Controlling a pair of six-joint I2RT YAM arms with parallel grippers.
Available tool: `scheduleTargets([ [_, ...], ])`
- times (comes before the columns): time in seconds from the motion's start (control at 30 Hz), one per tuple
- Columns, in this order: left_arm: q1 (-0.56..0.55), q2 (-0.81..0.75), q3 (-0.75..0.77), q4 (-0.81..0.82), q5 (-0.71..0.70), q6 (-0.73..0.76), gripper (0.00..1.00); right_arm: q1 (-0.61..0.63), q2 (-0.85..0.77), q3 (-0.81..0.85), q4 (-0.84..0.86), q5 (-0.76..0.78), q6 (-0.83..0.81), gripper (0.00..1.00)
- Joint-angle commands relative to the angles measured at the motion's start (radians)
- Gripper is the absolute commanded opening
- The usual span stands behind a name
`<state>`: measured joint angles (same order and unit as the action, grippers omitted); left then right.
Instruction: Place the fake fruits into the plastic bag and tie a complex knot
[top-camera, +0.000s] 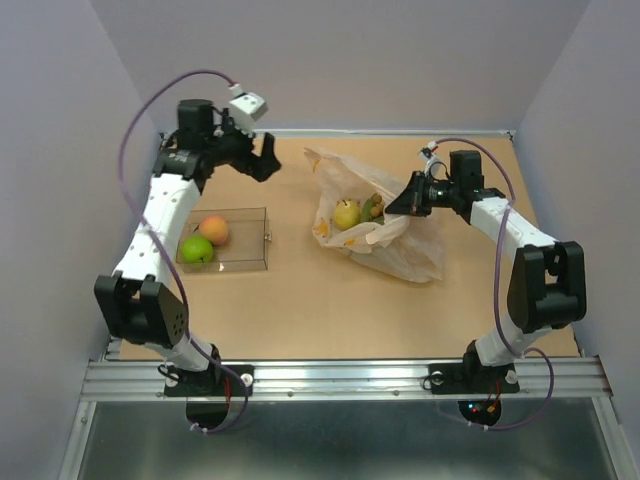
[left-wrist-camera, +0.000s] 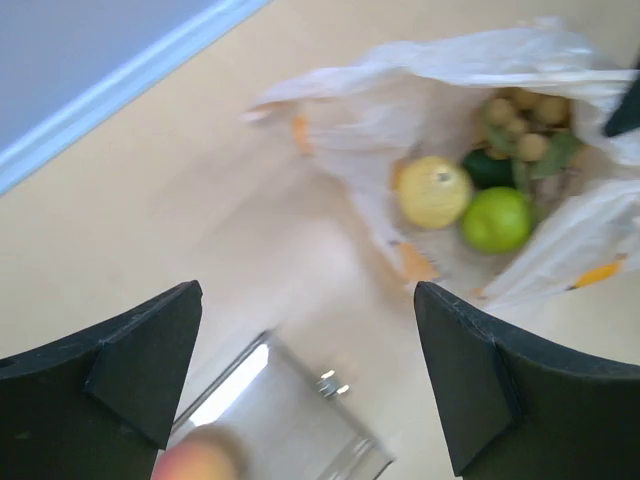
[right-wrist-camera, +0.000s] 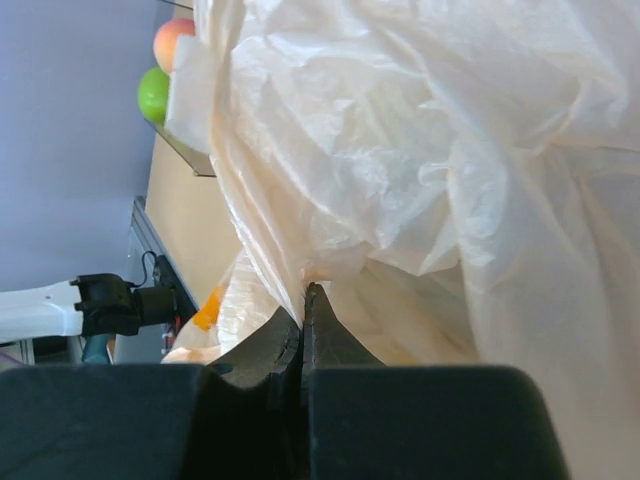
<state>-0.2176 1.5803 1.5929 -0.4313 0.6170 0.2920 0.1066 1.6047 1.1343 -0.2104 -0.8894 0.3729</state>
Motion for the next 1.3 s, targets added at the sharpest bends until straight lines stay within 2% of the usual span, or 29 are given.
scheduleTargets([
  [0.0,0.157,-0.097,-0.060,-0.219,-0.130,0.186,0.99,0.027,0.035,0.004,0.005,0.006,-0.029,0.01],
  [0.13,0.290,-0.154,-0.163,-0.267,-0.258,0.269,0.98,0.044,0.050,0.016,0.006,0.006,-0.031,0.00],
  [0.33,0.316,-0.178,-0.321,-0.241,-0.381,0.273,0.98,0.048,0.047,0.013,0.005,0.000,-0.032,0.00],
  [0.63,0.316,-0.034,-0.367,-0.121,-0.396,0.203,0.99,0.048,0.023,-0.001,0.000,-0.002,-0.034,0.00],
  [0.97,0.317,0.089,-0.367,-0.083,-0.347,0.164,0.98,0.048,0.018,0.008,-0.014,0.004,-0.038,0.01],
  [1.17,0.316,0.122,-0.402,-0.043,-0.339,0.142,0.90,0.047,0.027,0.021,-0.021,0.004,-0.042,0.00],
  [1.27,0.316,0.132,-0.406,-0.026,-0.344,0.130,0.80,0.047,0.034,0.024,-0.023,0.006,-0.040,0.00],
])
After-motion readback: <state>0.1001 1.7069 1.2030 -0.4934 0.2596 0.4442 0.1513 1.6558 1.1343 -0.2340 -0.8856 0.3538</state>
